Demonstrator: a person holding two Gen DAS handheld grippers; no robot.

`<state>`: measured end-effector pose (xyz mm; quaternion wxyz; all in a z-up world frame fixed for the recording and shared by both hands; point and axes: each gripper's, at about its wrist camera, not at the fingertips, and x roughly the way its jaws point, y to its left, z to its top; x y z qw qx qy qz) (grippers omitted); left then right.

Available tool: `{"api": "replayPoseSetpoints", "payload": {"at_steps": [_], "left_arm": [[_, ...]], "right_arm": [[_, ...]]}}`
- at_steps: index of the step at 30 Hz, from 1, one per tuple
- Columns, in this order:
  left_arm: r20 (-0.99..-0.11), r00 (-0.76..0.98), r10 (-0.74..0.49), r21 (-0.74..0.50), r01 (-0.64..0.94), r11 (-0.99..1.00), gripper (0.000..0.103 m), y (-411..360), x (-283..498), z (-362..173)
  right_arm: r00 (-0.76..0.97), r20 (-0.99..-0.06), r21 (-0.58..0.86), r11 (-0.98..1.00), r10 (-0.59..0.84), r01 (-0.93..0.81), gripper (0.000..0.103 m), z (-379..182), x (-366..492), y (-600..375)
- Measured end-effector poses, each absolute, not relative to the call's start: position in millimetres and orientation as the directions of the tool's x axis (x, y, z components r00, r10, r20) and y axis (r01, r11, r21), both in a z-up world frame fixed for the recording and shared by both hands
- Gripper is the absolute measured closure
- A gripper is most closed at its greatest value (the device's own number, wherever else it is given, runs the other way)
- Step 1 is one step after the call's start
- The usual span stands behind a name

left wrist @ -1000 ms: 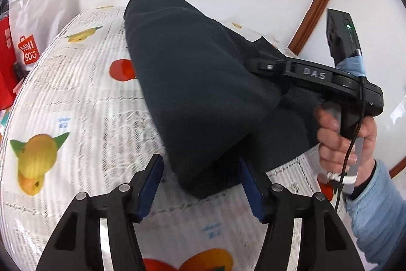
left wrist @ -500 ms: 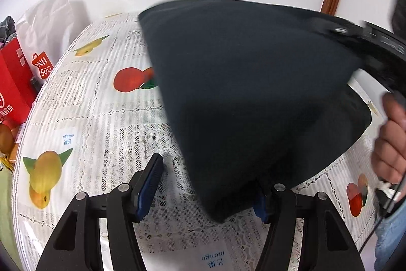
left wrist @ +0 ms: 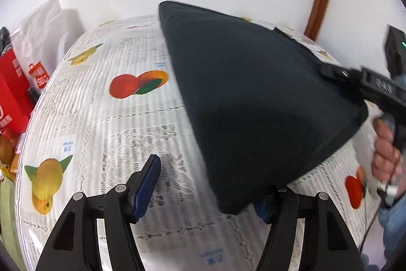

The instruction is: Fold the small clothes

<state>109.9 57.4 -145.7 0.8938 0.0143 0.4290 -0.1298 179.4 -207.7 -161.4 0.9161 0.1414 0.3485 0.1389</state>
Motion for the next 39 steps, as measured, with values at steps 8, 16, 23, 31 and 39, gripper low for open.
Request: {"api": "replayPoseSetpoints", "payload": {"at_steps": [8, 16, 23, 31, 39], "left_arm": [[-0.788, 0.582, -0.201, -0.066, 0.245, 0.967, 0.034, 29, 122, -146], [-0.783, 0.597, -0.178, -0.052, 0.221, 0.974, 0.031, 27, 124, -150], [-0.783, 0.598, -0.172, -0.047, 0.219, 0.974, 0.030, 26, 124, -149], [-0.771, 0.608, -0.190, -0.064, 0.222, 0.973, 0.030, 27, 122, -148], [-0.773, 0.606, -0.190, -0.026, 0.269, 0.963, 0.028, -4, 120, -144]], "right_arm": [[0.607, -0.671, 0.416, 0.894, 0.427, -0.169, 0.049, -175, 232, -197], [0.678, -0.600, 0.353, 0.901, 0.425, -0.252, 0.095, -147, 220, -194], [0.776, -0.529, 0.389, 0.911, 0.344, -0.139, 0.095, -132, 198, -261], [0.709, -0.645, 0.324, 0.942, 0.284, -0.083, 0.070, -163, 203, -268], [0.644, -0.668, 0.396, 0.911, 0.373, -0.117, 0.063, -168, 224, -263]]}}
